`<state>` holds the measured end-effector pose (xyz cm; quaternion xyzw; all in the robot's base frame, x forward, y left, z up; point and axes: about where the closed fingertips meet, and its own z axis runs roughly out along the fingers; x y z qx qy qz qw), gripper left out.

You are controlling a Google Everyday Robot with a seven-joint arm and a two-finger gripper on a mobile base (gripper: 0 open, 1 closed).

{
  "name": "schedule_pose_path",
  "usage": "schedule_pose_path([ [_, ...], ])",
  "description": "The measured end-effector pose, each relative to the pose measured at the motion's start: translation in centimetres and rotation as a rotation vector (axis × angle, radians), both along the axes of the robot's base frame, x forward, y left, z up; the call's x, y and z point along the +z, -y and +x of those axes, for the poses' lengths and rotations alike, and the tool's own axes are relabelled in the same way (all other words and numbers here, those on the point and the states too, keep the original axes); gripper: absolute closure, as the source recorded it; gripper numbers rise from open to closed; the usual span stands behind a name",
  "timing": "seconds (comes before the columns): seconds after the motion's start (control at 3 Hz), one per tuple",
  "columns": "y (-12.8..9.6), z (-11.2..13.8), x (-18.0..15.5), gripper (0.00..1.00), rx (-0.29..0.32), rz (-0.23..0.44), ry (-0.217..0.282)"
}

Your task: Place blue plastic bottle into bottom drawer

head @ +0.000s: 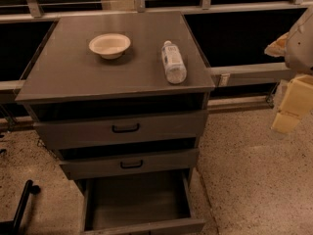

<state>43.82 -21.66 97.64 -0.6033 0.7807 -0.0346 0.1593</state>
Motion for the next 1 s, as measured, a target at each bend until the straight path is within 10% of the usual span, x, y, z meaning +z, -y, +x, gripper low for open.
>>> schedule_pose_path([
  [0.33, 0.0, 0.0, 0.0, 0.0, -0.001, 0.001, 0.002],
  [1.0, -2.4, 7.8, -0.1, 0.0, -0.13, 0.129, 0.14],
])
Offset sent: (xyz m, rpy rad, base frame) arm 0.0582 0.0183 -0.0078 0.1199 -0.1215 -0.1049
